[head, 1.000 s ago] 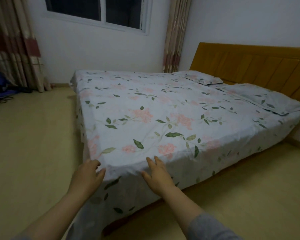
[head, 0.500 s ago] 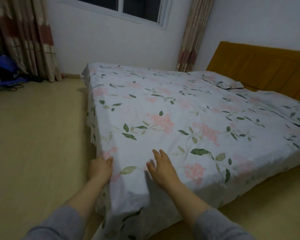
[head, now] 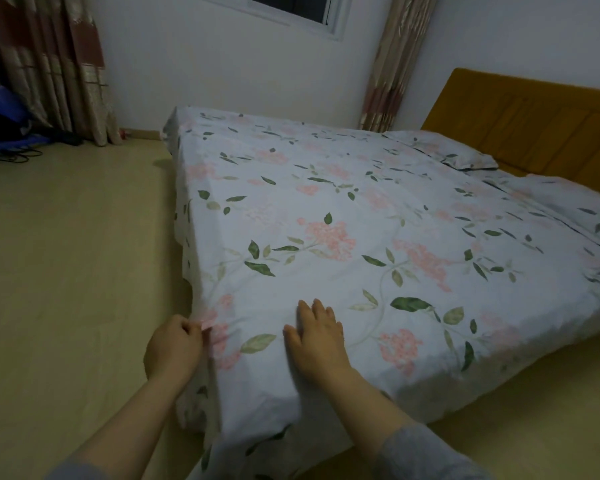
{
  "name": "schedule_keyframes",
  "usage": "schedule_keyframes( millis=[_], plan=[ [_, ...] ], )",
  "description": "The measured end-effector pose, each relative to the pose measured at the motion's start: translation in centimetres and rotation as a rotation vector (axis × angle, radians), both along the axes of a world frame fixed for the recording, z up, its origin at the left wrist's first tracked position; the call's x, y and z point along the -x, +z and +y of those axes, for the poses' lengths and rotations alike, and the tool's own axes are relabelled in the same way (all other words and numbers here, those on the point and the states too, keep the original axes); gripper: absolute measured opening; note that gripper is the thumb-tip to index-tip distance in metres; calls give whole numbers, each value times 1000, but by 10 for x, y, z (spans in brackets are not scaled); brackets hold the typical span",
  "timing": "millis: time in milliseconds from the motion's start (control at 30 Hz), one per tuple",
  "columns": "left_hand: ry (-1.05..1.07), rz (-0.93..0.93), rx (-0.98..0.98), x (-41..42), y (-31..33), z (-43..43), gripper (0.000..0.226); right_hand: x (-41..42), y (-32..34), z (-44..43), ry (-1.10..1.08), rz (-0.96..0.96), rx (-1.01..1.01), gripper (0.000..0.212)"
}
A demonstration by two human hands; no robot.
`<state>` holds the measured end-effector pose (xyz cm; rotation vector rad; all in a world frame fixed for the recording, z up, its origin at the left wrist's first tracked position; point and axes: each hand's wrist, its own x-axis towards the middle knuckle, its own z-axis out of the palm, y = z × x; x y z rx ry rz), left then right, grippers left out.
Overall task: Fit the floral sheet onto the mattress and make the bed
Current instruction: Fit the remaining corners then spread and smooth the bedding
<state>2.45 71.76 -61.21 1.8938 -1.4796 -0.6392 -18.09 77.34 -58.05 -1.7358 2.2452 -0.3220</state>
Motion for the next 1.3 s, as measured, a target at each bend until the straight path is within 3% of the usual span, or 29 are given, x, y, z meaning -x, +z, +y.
schedule_keyframes(
  millis=[100, 233, 433, 733, 967, 1300],
  plan=[
    [-80, -47, 45, -9, 10, 12, 25, 5, 1, 10, 38, 29, -91, 56],
    [-369, -103, 115, -8, 25, 36, 22, 0, 7, 31, 110, 6, -89, 30],
    [-548, -113, 149, -9, 39, 86, 35, -17, 25, 77, 113, -173, -39, 47],
    [-579, -124, 174, 9, 65, 71, 41, 38, 36, 80, -96, -119, 144, 54],
    [-682, -182, 172, 107, 69, 2, 46, 145, 26, 23, -246, -83, 165, 57],
    [-853, -298, 149, 365, 76, -138, 44, 368, 16, -123, -357, -4, 171, 56]
  ],
)
